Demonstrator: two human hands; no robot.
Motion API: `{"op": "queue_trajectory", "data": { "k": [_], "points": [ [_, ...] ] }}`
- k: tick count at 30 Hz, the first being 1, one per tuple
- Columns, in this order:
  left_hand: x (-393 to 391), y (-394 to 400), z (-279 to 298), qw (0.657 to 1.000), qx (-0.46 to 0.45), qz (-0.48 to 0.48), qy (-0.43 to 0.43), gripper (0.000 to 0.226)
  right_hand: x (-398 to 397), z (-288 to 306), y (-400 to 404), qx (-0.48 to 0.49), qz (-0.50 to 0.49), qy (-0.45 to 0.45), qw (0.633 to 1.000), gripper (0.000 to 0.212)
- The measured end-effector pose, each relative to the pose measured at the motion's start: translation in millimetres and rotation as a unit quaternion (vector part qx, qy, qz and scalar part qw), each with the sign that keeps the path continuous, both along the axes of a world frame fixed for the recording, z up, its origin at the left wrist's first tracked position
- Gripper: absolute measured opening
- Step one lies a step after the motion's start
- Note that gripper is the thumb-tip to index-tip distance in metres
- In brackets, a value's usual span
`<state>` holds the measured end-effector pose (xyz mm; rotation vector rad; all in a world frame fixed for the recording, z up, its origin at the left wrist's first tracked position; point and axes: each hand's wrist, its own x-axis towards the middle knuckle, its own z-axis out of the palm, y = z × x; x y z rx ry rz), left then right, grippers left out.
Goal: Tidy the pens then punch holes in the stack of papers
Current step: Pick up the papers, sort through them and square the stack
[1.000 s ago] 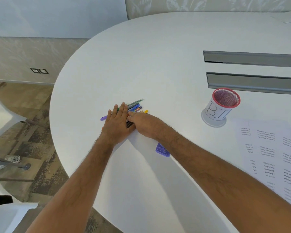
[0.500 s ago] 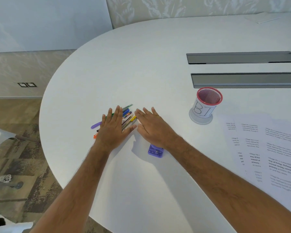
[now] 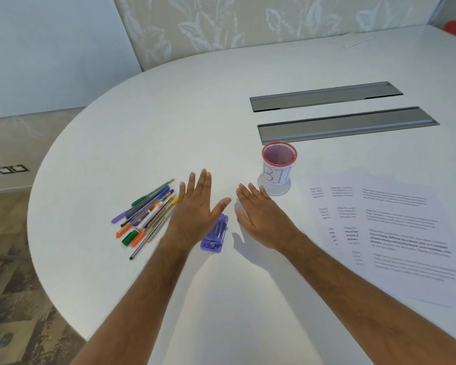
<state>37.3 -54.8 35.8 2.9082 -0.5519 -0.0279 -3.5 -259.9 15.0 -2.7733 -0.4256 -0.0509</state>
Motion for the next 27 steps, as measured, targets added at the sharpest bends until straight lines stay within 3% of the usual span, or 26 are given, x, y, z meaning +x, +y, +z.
{"op": "queue_trajectory", "data": {
  "k": [18,27],
  "points": [
    [-50,-146,-20,0.995,-0.032,-0.09,0.036,0.097,-73,-16,-144,-0.05,-0.129,0.011,0.99,0.068],
    [-71,-200,-29,0.988,-0.065,-0.106,0.092,0.095,-109,-21,-219,-0.002,-0.201,0.037,0.979,0.071]
  ]
}}
